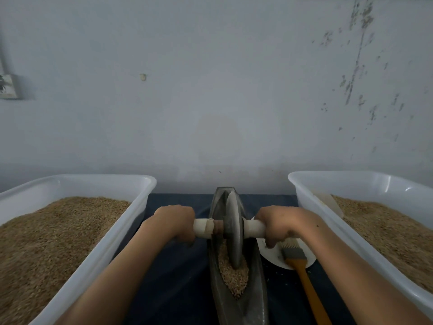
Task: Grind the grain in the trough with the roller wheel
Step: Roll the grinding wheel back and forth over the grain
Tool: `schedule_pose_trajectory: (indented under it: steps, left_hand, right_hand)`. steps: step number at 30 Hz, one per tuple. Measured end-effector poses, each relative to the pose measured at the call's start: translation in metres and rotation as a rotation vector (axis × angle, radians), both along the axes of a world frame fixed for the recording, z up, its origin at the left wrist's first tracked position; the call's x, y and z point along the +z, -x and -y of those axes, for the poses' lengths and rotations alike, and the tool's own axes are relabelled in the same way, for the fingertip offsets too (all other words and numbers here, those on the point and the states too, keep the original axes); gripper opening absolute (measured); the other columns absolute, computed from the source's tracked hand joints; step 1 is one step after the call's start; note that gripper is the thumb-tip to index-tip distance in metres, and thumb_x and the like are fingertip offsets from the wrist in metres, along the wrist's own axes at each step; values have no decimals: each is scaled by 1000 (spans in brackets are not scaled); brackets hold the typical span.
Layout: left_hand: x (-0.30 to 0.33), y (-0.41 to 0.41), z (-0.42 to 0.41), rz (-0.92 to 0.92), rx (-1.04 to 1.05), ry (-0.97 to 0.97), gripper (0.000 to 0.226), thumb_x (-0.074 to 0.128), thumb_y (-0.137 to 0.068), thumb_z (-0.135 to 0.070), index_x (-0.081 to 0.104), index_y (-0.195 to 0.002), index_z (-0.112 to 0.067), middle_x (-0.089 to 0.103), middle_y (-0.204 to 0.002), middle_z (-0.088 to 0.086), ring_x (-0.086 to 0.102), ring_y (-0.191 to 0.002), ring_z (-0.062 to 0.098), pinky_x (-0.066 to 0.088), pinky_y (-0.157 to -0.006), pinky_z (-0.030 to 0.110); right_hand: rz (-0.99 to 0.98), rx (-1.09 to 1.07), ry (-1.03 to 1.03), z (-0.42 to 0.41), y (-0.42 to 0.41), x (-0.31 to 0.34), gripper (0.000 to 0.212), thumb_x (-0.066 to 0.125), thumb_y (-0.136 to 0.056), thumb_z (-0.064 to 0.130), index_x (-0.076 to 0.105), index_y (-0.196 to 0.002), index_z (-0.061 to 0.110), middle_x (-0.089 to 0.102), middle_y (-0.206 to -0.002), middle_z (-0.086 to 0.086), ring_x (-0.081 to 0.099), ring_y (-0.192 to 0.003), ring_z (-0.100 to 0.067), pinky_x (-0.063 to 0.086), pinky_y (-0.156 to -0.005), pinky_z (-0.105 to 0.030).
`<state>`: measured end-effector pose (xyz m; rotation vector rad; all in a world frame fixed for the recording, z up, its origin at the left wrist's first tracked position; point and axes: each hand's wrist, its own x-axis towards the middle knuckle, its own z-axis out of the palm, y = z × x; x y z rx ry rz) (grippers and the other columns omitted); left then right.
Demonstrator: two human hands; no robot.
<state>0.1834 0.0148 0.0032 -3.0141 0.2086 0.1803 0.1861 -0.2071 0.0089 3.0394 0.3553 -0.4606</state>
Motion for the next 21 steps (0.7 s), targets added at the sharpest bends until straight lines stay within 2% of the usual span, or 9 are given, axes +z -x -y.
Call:
schedule_pose_trajectory:
  steps: [3,7,9,12,15,18,21]
  left_hand:
    - [-2,-2,-1,3,-4,2,45,71,-79,-33,54,-118,-19,57,-96,-2,52,-84,15,42,-76,29]
    - [-8,-5,2,239,-54,-5,32,64,-82,-32,56,-112,-21,61,-100,-2,55,-84,16,39,-71,29]
    - [-13,-6,6,370,-71,29,25,59,-85,-31,55,-109,-23,62,-103,-1,58,-92,18,38,-71,29]
    - [-17,-5,8,457,-72,68,21,57,-87,-31,54,-106,-24,62,-102,-2,59,-93,19,37,-71,28]
    - [-15,-6,8,393,-63,28,24,58,-86,-29,55,-109,-23,62,-103,-1,59,-93,18,38,-71,28]
    - [-9,-4,6,224,-65,-22,34,64,-83,-29,55,-114,-19,62,-103,0,59,-93,18,40,-71,29]
    - [-5,-2,4,50,-50,1,43,71,-77,-29,55,-116,-19,59,-94,-2,54,-81,16,43,-71,29]
  right_hand:
    - [17,-11,-16,-1,0,-1,37,70,-82,15,60,-117,12,66,-104,-7,65,-86,-19,45,-61,-22]
    - [142,-23,-18,-3,-2,-4,31,65,-83,14,59,-113,13,59,-90,-1,57,-77,-16,36,-54,-22]
    - [253,-19,-16,-4,-3,-6,26,61,-85,15,58,-111,14,57,-89,-1,53,-77,-17,36,-58,-24]
    - [356,-9,-26,-5,-5,-10,24,59,-87,16,59,-111,17,63,-101,-3,53,-80,-18,38,-70,-30]
    - [297,1,-17,-4,-3,-7,29,61,-86,16,58,-115,17,62,-99,-2,54,-81,-17,38,-69,-29]
    - [112,-7,-11,-3,1,1,35,67,-84,15,58,-118,14,60,-95,-2,58,-81,-16,39,-59,-23]
    - [-34,-20,-1,-3,3,2,37,68,-83,13,60,-118,7,65,-101,-10,59,-78,-18,40,-53,-20]
